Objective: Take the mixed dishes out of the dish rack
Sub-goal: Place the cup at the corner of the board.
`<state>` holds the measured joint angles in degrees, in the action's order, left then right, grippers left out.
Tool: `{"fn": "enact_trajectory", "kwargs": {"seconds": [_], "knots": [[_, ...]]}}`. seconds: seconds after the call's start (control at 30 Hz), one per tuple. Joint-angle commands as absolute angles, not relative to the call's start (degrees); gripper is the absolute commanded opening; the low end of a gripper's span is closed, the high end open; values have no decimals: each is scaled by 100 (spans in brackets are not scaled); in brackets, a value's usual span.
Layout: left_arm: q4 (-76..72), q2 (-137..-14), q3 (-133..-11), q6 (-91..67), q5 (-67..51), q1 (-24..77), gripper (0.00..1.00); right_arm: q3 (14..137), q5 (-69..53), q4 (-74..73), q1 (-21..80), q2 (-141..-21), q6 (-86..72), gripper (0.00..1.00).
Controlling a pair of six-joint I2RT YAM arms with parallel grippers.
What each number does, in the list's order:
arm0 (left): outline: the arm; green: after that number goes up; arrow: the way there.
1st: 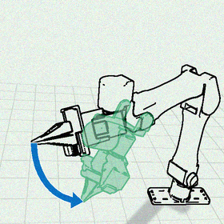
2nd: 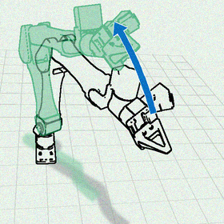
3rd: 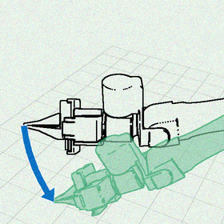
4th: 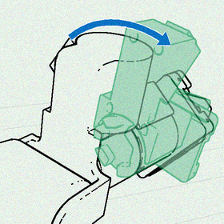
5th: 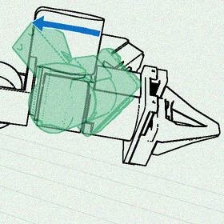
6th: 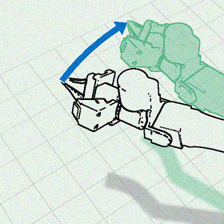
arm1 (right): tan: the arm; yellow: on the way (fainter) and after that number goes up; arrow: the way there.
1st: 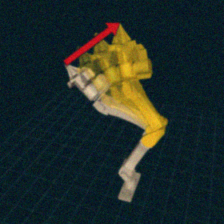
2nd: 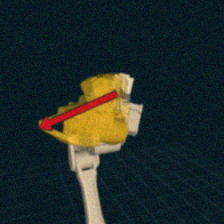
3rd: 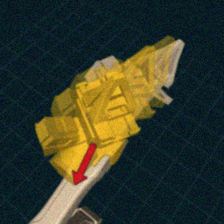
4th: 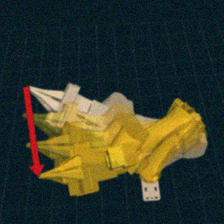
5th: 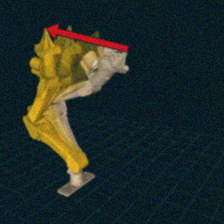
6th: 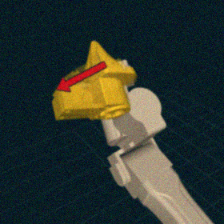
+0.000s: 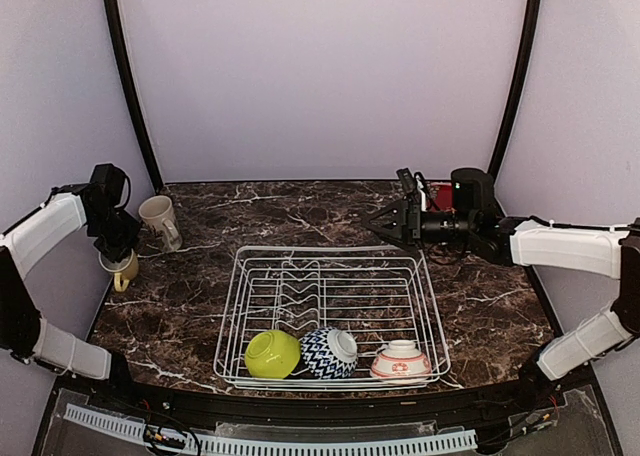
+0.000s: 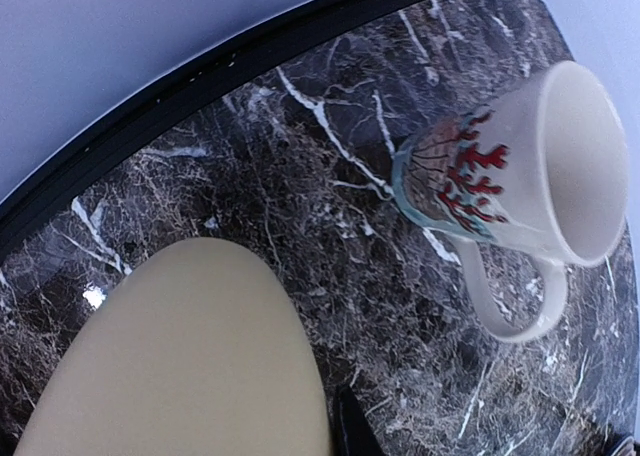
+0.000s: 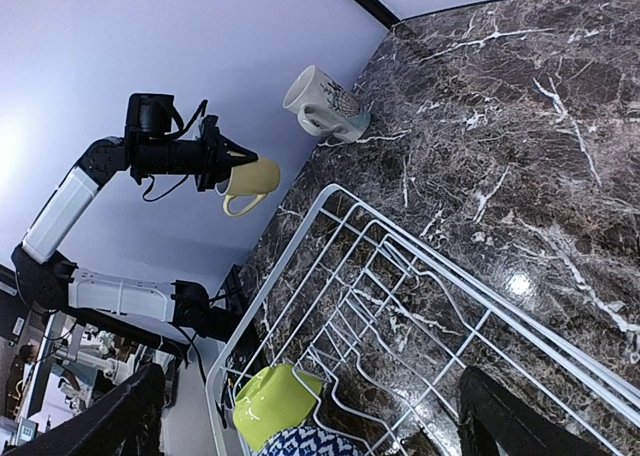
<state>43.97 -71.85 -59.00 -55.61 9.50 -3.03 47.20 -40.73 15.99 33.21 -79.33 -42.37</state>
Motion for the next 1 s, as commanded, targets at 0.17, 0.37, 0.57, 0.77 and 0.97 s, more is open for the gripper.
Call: {"fn": "enact_trajectory", "kwargs": {"seconds": [0.17,0.37,0.57,0.77,0.97], "knots": [[4362,-8448,-6629,-5876,868,-508,1,4832,-3878,1450,3310,-7812,-4022,99],[4287,-8938,-6703,-5871,829,-685,8,4809,-3800,1371,3311,-7770,-3989,99],[4100,-9058,-6542,-5893,713,-825,17,4779,-3685,1258,3311,-7699,-3950,99],[4087,-8971,-6573,-5736,745,-860,29,4846,-3674,1231,3313,-7767,-3961,99],[3779,-8321,-6583,-5373,618,-870,49,5204,-3467,436,3452,-7904,-3302,99]]}}
